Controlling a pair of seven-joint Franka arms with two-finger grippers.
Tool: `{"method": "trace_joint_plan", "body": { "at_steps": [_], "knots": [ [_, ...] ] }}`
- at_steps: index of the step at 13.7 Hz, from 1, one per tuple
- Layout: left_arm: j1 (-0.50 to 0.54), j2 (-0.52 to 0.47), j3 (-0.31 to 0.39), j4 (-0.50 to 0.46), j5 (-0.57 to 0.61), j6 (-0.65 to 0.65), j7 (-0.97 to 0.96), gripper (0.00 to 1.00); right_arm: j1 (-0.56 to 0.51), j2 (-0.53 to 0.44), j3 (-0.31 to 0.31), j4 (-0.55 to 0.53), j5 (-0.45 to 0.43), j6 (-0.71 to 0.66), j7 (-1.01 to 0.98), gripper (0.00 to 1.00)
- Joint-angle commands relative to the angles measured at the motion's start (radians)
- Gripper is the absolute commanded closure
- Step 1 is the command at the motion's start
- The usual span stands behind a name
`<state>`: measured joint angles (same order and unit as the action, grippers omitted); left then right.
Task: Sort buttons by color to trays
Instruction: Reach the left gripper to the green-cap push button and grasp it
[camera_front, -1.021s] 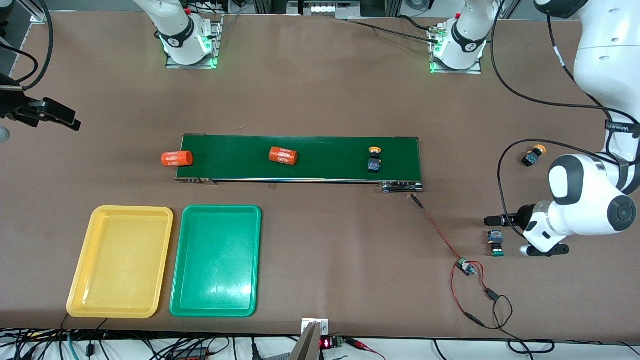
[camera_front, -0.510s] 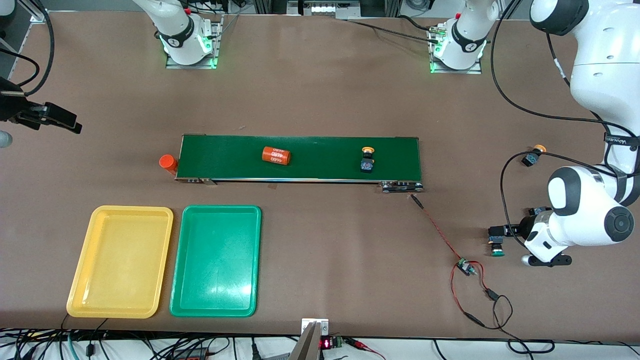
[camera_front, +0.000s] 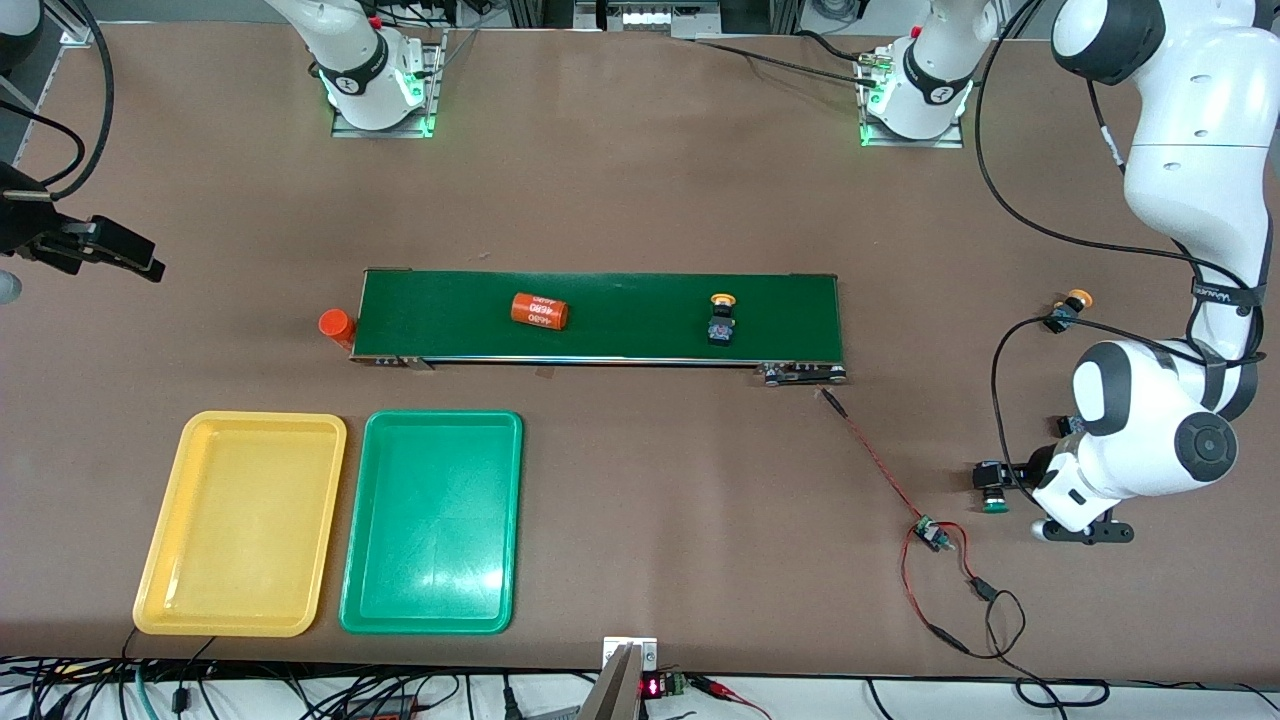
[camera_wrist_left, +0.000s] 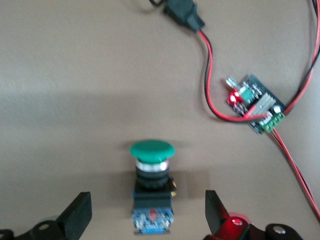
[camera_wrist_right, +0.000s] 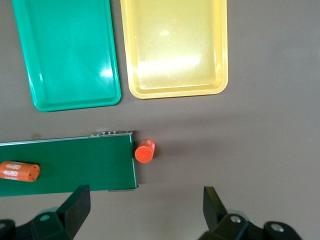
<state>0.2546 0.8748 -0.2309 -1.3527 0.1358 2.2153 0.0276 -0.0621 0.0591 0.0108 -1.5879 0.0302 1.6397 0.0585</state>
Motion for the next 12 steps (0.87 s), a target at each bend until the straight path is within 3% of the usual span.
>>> {"method": "trace_joint_plan", "body": {
  "at_steps": [1, 3, 10, 11, 12],
  "knots": [
    [-0.004, 0.023, 0.005, 0.024, 0.031, 0.02, 0.014, 0.0, -0.008, 0.004, -0.003, 0.011, 0.042, 0.009, 0.017, 0.0],
    [-0.014, 0.026, 0.007, 0.023, 0.054, 0.035, 0.009, 0.0, -0.004, 0.004, -0.003, 0.011, 0.039, 0.009, 0.017, 0.0],
    [-0.005, 0.012, 0.012, -0.114, 0.087, 0.219, 0.0, 0.0, -0.005, 0.004, -0.003, 0.012, 0.037, 0.018, 0.015, 0.0],
    [-0.005, 0.001, 0.018, -0.132, 0.088, 0.23, 0.002, 0.1, -0.005, 0.004, -0.003, 0.012, 0.037, 0.018, 0.017, 0.0],
    [-0.003, -0.011, 0.018, -0.137, 0.088, 0.222, 0.002, 0.34, -0.004, 0.004, -0.003, 0.012, 0.039, 0.018, 0.017, 0.0]
  ]
}}
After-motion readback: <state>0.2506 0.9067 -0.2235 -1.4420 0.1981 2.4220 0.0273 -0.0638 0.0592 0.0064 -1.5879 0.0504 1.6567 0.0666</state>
